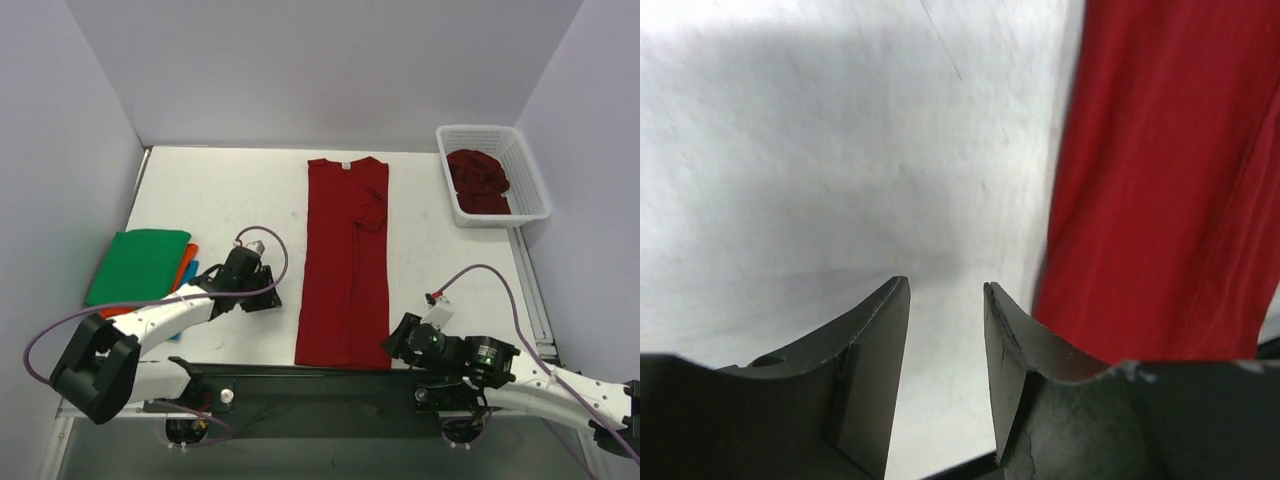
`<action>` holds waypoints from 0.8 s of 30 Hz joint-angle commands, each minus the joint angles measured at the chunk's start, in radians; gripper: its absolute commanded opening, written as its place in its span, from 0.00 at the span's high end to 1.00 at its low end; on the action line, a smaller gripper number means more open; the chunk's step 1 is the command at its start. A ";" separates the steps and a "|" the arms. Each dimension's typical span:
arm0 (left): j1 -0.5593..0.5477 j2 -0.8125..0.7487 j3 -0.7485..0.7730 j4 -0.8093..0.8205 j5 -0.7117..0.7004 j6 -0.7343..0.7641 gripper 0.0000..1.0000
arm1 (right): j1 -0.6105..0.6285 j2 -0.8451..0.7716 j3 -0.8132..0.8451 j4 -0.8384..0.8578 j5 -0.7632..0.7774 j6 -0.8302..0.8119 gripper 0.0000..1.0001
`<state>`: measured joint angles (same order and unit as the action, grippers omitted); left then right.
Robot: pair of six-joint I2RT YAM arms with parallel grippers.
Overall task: Fold and stack the t-shirts
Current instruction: Rotate the tshirt 90 degrees, then grab the bottom of the folded rectangular tshirt with both arms
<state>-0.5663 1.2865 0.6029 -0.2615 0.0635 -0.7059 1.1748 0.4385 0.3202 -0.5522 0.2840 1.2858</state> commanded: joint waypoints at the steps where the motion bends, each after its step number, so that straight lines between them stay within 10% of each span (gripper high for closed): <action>1: -0.040 -0.136 -0.070 -0.021 0.051 -0.052 0.54 | -0.017 0.005 -0.036 -0.110 -0.012 0.056 0.58; 24: -0.405 -0.248 -0.270 0.079 0.081 -0.306 0.50 | -0.277 0.106 -0.205 0.144 -0.401 -0.017 0.64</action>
<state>-0.9474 1.0309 0.3443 -0.2222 0.1612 -0.9756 0.9070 0.5224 0.1665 -0.3565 -0.0547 1.2938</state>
